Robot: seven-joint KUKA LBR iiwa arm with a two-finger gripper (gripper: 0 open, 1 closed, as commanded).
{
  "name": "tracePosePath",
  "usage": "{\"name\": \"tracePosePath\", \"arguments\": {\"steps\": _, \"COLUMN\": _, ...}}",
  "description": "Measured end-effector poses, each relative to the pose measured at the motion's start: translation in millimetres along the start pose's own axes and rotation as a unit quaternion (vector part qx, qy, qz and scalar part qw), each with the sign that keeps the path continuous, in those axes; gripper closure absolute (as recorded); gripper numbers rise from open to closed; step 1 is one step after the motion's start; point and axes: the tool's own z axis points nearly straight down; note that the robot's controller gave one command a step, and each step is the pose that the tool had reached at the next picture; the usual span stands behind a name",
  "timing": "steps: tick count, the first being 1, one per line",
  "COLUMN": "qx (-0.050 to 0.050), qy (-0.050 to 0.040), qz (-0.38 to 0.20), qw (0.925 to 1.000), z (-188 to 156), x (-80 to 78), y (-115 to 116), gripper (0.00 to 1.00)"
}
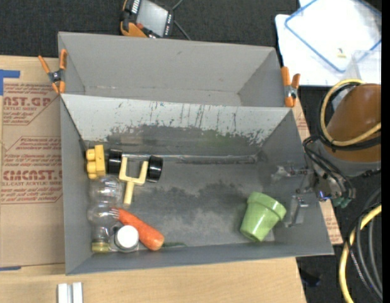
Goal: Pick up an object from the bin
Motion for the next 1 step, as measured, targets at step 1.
{"name": "tracePosePath", "arguments": {"steps": 1, "qx": 0.001, "qy": -0.0025, "qz": -0.095, "qw": 0.9955, "z": 39.5, "x": 4.1, "y": 25.3, "gripper": 0.0}}
